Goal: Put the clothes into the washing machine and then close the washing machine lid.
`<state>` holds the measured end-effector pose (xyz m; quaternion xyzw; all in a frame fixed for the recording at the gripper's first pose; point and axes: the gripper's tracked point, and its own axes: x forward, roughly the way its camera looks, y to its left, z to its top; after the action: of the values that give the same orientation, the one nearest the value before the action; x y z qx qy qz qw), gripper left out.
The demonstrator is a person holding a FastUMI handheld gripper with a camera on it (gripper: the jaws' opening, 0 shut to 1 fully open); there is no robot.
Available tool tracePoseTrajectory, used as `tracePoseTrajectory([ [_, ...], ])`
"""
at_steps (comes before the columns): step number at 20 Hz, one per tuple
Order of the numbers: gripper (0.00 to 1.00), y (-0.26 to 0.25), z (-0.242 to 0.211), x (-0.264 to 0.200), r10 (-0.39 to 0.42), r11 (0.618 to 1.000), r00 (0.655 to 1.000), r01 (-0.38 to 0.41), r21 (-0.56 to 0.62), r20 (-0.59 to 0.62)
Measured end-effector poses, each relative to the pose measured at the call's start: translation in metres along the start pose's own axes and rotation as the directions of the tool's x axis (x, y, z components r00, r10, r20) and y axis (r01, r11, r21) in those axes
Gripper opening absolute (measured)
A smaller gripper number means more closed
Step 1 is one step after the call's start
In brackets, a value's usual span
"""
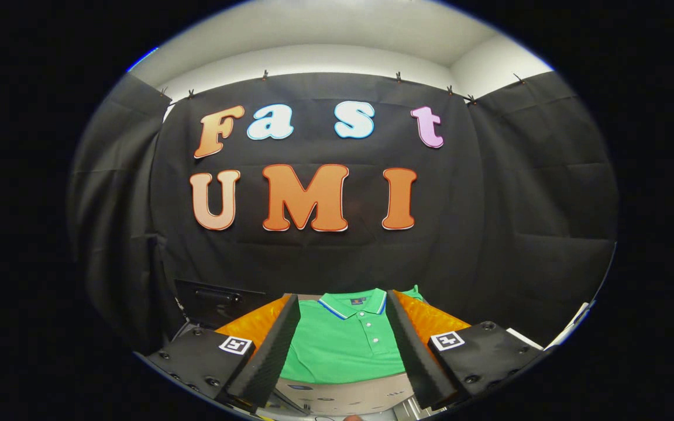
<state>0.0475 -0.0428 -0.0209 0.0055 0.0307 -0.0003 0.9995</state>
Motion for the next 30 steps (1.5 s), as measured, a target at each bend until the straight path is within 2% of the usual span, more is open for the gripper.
tracePoseTrajectory([
  [6,0.95,-0.035,-0.037,0.063,-0.005,1.0,0.994,0.006,0.004,-0.112],
  [11,0.96,-0.054,-0.086,0.122,0.005,1.0,0.967,-0.002,0.012,-0.254],
  [19,0.96,-0.061,-0.15,0.184,0.027,1.0,0.887,-0.02,0.02,-0.462],
  [22,0.96,-0.063,-0.163,0.191,0.023,1.0,0.854,-0.011,0.028,-0.52],
  [24,0.96,-0.063,-0.173,0.187,0.028,0.999,0.82,-0.009,0.036,-0.571],
  [25,0.97,-0.065,-0.17,0.192,0.026,0.999,0.825,0.005,0.053,-0.564],
  [28,0.97,-0.063,-0.175,0.191,0.028,0.999,0.783,-0.009,0.033,-0.621],
  [30,0.97,-0.061,-0.174,0.192,0.023,0.999,0.769,-0.003,0.032,-0.639],
])
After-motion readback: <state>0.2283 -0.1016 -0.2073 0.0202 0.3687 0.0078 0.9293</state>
